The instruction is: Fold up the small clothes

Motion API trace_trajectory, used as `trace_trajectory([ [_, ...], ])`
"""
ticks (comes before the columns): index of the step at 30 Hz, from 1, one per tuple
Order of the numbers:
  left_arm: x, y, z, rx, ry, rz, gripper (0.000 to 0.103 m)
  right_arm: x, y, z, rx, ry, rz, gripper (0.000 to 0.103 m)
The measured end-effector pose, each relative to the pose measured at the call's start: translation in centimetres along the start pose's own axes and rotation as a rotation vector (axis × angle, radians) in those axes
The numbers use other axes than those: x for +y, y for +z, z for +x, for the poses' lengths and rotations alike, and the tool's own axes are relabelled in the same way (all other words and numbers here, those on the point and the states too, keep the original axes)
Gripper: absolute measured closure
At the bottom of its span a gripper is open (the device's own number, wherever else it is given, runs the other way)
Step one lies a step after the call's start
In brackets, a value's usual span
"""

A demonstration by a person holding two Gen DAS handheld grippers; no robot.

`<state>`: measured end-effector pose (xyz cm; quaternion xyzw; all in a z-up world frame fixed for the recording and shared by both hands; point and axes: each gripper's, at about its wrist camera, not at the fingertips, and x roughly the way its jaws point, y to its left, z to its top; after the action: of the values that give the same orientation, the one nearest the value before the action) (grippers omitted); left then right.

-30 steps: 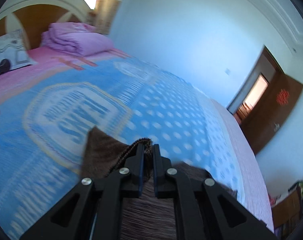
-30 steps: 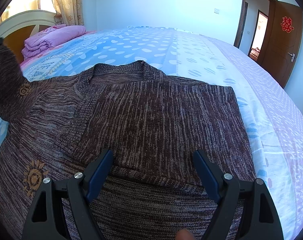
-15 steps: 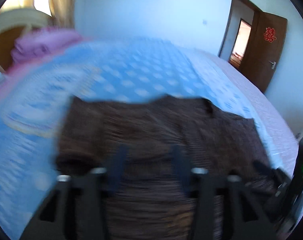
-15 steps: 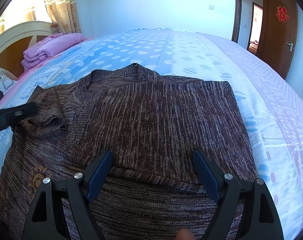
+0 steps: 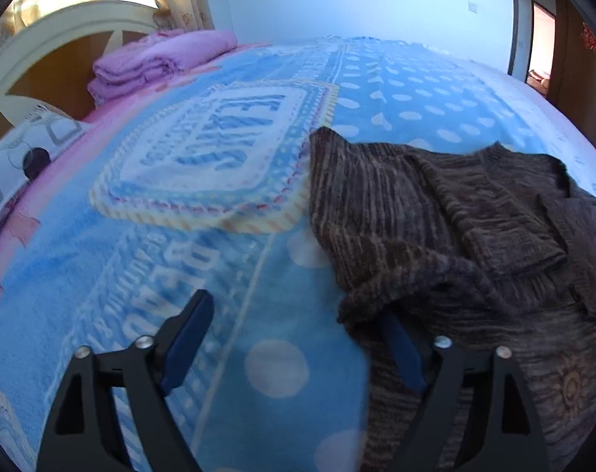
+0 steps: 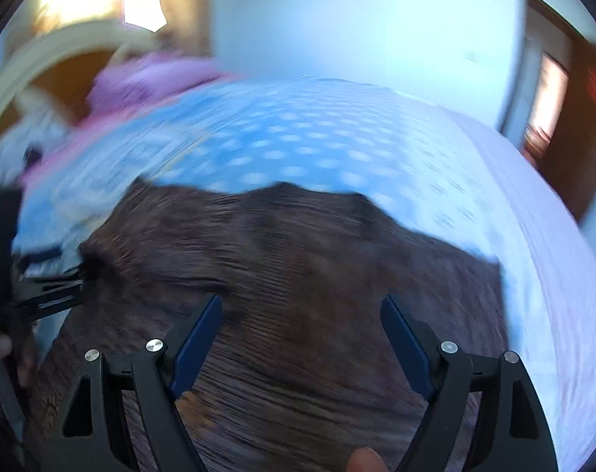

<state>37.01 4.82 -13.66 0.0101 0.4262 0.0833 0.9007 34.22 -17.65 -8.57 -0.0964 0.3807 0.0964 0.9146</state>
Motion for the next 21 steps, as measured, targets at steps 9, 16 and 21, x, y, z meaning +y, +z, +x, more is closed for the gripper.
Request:
trace_trajectory([
  [9, 1.8, -0.9, 0.9, 0.033, -0.023, -0.098, 0.0, 7.1, 3.0, 8.8, 0.119, 0.0, -0.142, 0.027],
  [16, 1.9, -0.9, 1.1, 0.03, -0.048, -0.117, 0.0, -2.5, 5.8, 7.4, 0.033, -0.317, 0.105, 0.032],
  [21, 1.8, -0.9, 1.0, 0.028, -0.039, -0.111, 0.0, 1.0, 4.7, 5.7, 0.043, -0.059, 0.021, 0.032],
])
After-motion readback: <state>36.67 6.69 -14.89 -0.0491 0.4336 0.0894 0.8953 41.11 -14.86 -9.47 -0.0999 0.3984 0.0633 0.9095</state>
